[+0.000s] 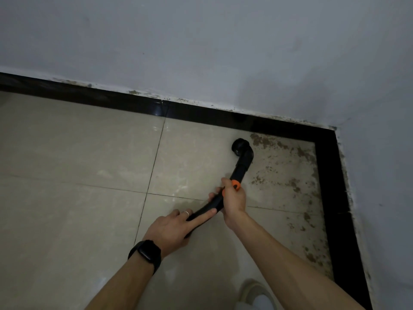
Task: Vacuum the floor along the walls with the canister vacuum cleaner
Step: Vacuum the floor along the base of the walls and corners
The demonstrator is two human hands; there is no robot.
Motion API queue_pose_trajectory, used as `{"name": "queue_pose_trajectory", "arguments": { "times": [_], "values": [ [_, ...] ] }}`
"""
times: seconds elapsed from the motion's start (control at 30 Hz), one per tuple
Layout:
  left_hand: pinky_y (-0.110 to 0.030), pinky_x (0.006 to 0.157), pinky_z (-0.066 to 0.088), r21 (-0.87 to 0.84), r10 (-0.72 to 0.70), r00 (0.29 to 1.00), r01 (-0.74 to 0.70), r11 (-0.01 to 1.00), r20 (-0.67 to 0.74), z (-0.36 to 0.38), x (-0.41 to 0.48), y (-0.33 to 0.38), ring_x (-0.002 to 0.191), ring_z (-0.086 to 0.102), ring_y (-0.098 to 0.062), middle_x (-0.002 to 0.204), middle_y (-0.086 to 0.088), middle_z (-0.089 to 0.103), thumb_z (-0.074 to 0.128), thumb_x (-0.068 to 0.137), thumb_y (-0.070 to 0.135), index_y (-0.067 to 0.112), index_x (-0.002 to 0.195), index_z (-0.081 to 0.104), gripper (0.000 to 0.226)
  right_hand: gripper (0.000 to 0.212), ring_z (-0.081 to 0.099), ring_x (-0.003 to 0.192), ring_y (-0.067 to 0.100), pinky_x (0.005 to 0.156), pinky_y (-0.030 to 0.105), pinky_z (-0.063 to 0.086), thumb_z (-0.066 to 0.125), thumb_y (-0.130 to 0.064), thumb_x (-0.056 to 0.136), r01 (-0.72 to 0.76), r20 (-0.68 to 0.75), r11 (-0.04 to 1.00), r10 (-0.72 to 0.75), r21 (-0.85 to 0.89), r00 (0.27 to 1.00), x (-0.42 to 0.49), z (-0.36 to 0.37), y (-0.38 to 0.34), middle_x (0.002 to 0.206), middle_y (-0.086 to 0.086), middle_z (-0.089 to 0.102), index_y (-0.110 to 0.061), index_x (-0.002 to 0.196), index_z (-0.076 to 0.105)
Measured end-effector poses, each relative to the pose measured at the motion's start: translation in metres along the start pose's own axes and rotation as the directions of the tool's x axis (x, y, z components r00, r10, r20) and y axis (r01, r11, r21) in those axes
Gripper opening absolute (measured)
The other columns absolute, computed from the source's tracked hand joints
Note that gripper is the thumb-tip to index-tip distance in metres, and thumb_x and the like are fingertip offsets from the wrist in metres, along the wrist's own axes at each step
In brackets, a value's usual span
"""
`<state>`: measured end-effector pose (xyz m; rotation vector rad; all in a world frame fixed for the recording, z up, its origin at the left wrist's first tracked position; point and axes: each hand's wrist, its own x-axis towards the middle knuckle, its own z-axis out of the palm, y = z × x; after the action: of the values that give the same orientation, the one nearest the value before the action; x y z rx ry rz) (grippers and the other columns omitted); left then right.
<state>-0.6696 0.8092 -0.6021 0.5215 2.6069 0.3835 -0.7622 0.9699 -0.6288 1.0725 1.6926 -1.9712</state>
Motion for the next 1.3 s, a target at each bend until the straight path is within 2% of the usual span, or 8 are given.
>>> {"name": "queue_pose_trajectory", "arguments": {
  "times": [0.2, 0.37, 0.47, 0.6, 0.83, 1.03, 1.17, 1.3],
  "values": [
    [-0.037, 0.063, 0.045, 0.097, 0.097, 0.995, -0.100, 0.990, 0.036, 0.026, -0.033, -0.005, 0.107, 0.052, -0.030, 0.141, -0.010, 0.046, 0.037, 0.104, 0.023, 0.064, 0.133, -0.035, 0.088, 0.034, 0.063, 0.057, 0.025, 0.075, 0.052, 0.062, 0.064, -0.038, 0.101, -0.014, -0.166, 0.999, 0.021, 0.043, 0.986, -0.023, -0.018, 0.017, 0.077, 0.010, 0.062, -0.007, 0.108, 0.052],
    [-0.039, 0.069, 0.047, 0.095, 0.165, 0.984, -0.171, 0.981, 0.065, 0.022, -0.040, 0.000, 0.110, 0.051, -0.030, 0.146, -0.009, 0.041, 0.034, 0.105, 0.025, 0.064, 0.124, -0.043, 0.088, 0.044, 0.060, 0.052, 0.012, 0.057, 0.030, 0.052, 0.052, -0.050, 0.104, 0.002, -0.259, 0.992, -0.035, -0.126, 0.965, -0.034, -0.027, 0.023, 0.076, 0.002, 0.060, -0.007, 0.115, 0.054],
    [-0.039, 0.072, 0.047, 0.091, 0.189, 0.977, -0.198, 0.976, 0.094, 0.018, -0.039, 0.003, 0.111, 0.050, -0.030, 0.146, -0.009, 0.039, 0.030, 0.106, 0.030, 0.063, 0.122, -0.046, 0.084, 0.048, 0.063, 0.051, 0.018, 0.068, 0.043, 0.062, 0.056, -0.049, 0.102, -0.015, -0.267, 0.995, -0.012, -0.096, 0.964, -0.033, -0.032, 0.028, 0.079, 0.006, 0.064, -0.004, 0.120, 0.053],
    [-0.037, 0.070, 0.047, 0.108, 0.201, 0.974, -0.212, 0.971, 0.104, 0.024, -0.039, 0.004, 0.109, 0.051, -0.028, 0.144, -0.009, 0.040, 0.032, 0.105, 0.029, 0.061, 0.126, -0.043, 0.084, 0.044, 0.062, 0.051, 0.017, 0.069, 0.043, 0.062, 0.058, -0.045, 0.102, -0.034, -0.265, 0.997, 0.013, -0.075, 0.964, -0.035, -0.036, 0.031, 0.085, 0.009, 0.065, -0.007, 0.122, 0.050],
    [-0.037, 0.067, 0.048, 0.082, 0.140, 0.988, -0.135, 0.987, -0.060, 0.033, -0.015, 0.018, 0.100, 0.056, -0.027, 0.134, -0.007, 0.049, 0.046, 0.100, 0.030, 0.057, 0.143, -0.026, 0.089, 0.038, 0.060, 0.060, 0.022, 0.059, 0.036, 0.056, 0.056, -0.040, 0.103, -0.013, -0.308, 0.994, -0.022, -0.111, 0.951, -0.018, -0.034, 0.002, 0.079, 0.007, 0.060, -0.007, 0.121, 0.050],
    [-0.033, 0.058, 0.054, 0.227, 0.180, 0.969, -0.139, 0.964, -0.167, 0.041, 0.007, 0.026, 0.083, 0.065, -0.022, 0.124, -0.007, 0.062, 0.084, 0.068, 0.023, 0.031, 0.157, 0.019, 0.110, 0.036, 0.055, 0.050, 0.017, 0.050, 0.029, 0.050, 0.060, -0.032, 0.103, 0.035, -0.307, 0.997, -0.052, -0.063, 0.950, -0.001, -0.026, -0.017, 0.070, 0.005, 0.057, -0.004, 0.125, 0.052],
    [-0.037, 0.070, 0.056, 0.158, 0.162, 0.974, -0.136, 0.978, -0.159, 0.042, 0.015, 0.027, 0.100, 0.062, -0.026, 0.140, -0.009, 0.051, 0.070, 0.083, 0.019, 0.034, 0.155, -0.012, 0.111, 0.036, 0.057, 0.054, 0.018, 0.054, 0.031, 0.052, 0.060, -0.033, 0.103, 0.057, -0.266, 0.997, -0.071, -0.061, 0.961, 0.007, -0.021, -0.023, 0.076, 0.007, 0.058, -0.007, 0.126, 0.051],
    [-0.037, 0.072, 0.055, 0.081, 0.097, 0.987, -0.087, 0.993, -0.131, 0.036, 0.021, 0.032, 0.108, 0.056, -0.027, 0.151, -0.006, 0.037, 0.059, 0.091, 0.019, 0.041, 0.149, -0.025, 0.105, 0.036, 0.057, 0.057, 0.017, 0.052, 0.030, 0.052, 0.058, -0.033, 0.104, 0.098, -0.214, 0.991, -0.116, -0.092, 0.970, 0.014, -0.019, -0.029, 0.085, 0.006, 0.058, -0.013, 0.130, 0.045]
  ]
}}
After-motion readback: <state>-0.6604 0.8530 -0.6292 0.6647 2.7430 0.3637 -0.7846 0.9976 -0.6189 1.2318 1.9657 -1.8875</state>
